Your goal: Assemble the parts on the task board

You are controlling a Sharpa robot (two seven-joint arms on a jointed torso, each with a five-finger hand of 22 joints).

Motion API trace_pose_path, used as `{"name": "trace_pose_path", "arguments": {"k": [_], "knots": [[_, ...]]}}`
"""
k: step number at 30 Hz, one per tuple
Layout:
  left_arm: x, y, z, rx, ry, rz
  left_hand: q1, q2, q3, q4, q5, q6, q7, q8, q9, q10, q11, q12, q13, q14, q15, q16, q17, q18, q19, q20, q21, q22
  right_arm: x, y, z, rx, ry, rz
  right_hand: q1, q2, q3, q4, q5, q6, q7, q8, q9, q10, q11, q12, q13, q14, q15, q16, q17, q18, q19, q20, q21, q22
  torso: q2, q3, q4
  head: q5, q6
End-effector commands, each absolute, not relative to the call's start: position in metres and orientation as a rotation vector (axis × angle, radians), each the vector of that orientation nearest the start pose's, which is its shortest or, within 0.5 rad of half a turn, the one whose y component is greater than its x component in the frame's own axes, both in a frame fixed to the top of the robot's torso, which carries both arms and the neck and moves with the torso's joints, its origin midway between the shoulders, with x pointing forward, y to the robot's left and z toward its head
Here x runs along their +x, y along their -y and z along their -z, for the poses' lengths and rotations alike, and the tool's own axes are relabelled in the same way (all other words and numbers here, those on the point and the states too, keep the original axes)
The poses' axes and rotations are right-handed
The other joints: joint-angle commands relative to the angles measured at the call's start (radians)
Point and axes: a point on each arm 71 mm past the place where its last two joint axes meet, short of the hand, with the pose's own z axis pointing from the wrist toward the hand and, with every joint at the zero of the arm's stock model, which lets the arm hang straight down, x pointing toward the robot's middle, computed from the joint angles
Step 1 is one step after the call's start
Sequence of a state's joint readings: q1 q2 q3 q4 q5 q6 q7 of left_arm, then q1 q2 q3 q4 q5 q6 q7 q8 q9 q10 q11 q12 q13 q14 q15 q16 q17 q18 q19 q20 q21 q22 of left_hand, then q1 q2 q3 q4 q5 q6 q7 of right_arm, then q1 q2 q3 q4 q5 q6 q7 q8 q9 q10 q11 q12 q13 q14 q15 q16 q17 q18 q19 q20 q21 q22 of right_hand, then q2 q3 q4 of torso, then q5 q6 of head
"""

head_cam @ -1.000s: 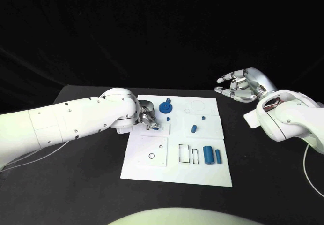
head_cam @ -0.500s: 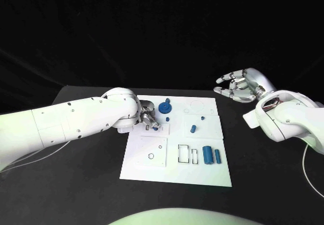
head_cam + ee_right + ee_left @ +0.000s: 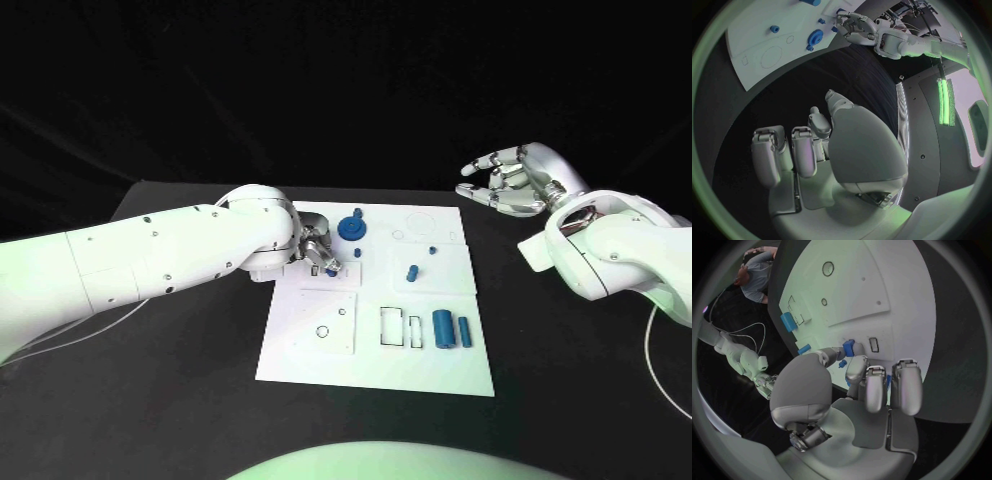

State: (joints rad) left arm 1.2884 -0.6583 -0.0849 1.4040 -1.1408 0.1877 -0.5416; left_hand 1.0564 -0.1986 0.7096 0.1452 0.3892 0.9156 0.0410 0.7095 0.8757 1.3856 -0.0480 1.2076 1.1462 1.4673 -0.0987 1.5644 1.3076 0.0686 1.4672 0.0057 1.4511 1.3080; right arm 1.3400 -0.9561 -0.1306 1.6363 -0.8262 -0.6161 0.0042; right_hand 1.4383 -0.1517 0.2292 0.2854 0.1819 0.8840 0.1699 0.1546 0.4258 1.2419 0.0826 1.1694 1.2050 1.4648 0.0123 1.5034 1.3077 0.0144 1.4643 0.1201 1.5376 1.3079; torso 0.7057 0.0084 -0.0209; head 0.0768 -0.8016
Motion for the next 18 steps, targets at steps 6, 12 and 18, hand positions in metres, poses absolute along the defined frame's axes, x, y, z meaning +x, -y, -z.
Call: {"name": "trace_pose_path", "arguments": {"k": [6, 12, 18], "knots": [[0.5014, -0.1575, 0.2109, 0.018, -2.337, 0.352, -0.037, -0.001, -0.038, -0.011, -0.016, 0.031, -0.026, -0.017, -0.005, 0.002, -0.006, 0.005, 0.002, 0.104, -0.011, 0.006, 0.263, -0.019, 0.016, -0.010, 0.005, 0.013, 0.4799, 0.2399, 0.1341, 0.451, -1.463, -0.888, -0.012, 0.004, 0.004, 0.002, -0.001, -0.008, -0.002, 0.007, -0.002, -0.004, -0.001, -0.008, -0.003, 0.067, -0.006, -0.007, 0.114, -0.003, 0.083, -0.008, -0.007, 0.237, 0.000, 0.0001, 0.0000, -0.001, 0.001], [0.5020, -0.1584, 0.2106, 0.010, -2.331, 0.352, -0.062, 0.011, -0.098, 0.037, -0.020, 0.039, -0.026, -0.022, -0.004, 0.002, -0.005, 0.007, 0.003, 0.104, -0.010, 0.006, 0.263, -0.019, 0.017, -0.011, 0.005, 0.016, 0.4798, 0.2401, 0.1341, 0.452, -1.463, -0.887, -0.013, 0.003, 0.004, 0.002, -0.002, -0.008, -0.002, 0.007, -0.002, -0.004, -0.001, -0.008, -0.003, 0.066, -0.006, -0.008, 0.112, -0.003, 0.082, -0.008, -0.008, 0.236, 0.000, 0.0002, -0.0004, -0.001, 0.002], [0.5026, -0.1596, 0.2105, 0.005, -2.327, 0.351, -0.062, 0.012, -0.128, 0.054, -0.023, 0.041, -0.026, -0.024, -0.003, 0.001, -0.005, 0.007, 0.003, 0.104, -0.011, 0.006, 0.263, -0.019, 0.017, -0.011, 0.005, 0.017, 0.4797, 0.2404, 0.1341, 0.452, -1.463, -0.887, -0.013, 0.003, 0.005, 0.001, -0.002, -0.008, -0.002, 0.008, -0.002, -0.004, -0.001, -0.010, -0.005, 0.066, -0.006, -0.009, 0.110, -0.002, 0.080, -0.008, -0.011, 0.234, 0.000, 0.0000, -0.0006, -0.002, 0.002]]}}
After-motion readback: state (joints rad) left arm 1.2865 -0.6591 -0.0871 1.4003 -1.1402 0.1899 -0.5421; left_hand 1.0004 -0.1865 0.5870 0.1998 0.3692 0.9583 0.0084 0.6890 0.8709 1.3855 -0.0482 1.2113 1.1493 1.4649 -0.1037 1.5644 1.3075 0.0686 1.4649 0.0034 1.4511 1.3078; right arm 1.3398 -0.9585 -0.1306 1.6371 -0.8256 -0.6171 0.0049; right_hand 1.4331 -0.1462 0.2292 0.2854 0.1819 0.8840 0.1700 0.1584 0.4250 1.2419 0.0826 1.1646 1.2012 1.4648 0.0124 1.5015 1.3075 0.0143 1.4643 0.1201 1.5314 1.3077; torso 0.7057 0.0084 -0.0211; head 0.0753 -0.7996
